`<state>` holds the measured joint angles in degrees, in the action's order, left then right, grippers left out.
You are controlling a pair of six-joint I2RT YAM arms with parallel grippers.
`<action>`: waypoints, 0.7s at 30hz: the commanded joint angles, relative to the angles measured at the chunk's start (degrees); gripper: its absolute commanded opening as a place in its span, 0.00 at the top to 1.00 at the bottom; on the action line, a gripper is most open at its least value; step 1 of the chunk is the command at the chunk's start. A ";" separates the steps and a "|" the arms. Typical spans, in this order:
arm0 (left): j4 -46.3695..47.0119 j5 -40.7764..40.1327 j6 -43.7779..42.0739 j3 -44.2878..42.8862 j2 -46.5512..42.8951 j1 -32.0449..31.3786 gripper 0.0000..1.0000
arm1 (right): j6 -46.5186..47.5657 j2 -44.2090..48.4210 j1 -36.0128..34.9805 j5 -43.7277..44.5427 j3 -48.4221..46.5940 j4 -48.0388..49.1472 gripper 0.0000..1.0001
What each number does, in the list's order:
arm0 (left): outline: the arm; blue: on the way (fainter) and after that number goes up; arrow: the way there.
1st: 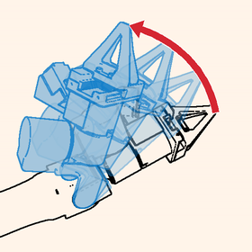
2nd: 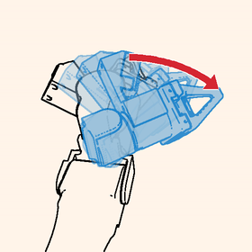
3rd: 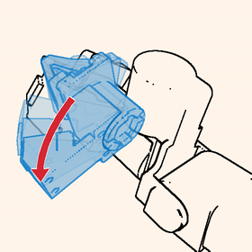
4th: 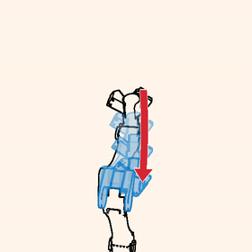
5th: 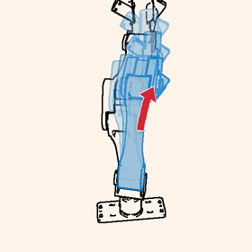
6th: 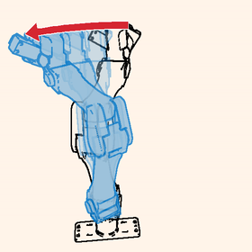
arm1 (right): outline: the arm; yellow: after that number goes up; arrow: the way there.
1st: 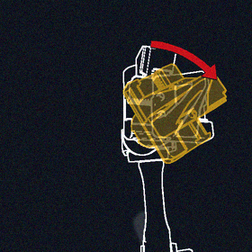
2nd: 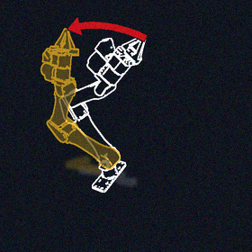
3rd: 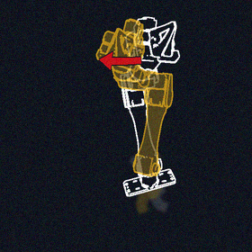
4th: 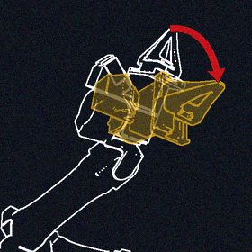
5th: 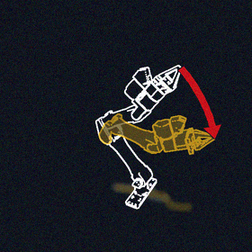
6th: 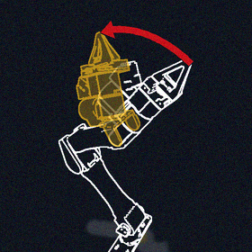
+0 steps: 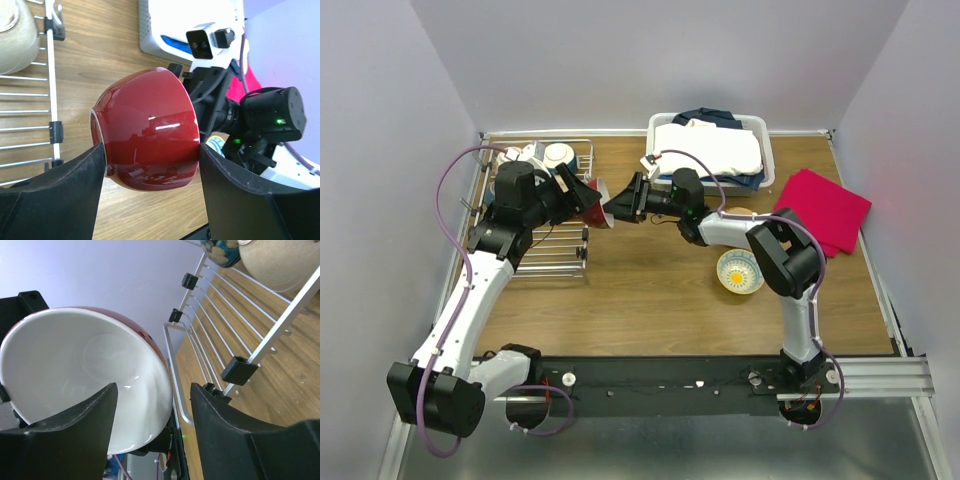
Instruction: Unload the bowls from the dish rack
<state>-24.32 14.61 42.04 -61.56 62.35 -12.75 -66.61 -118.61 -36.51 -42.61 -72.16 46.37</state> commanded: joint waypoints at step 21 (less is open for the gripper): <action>-5.30 -14.17 -16.63 -0.75 -6.97 0.19 0.01 | 29.41 14.53 -0.05 13.94 2.64 -33.42 0.99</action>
<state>-26.55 8.67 32.40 -60.38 57.78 -12.71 -49.36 -110.54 -36.80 -37.23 -69.67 26.83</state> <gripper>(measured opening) 0.987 0.052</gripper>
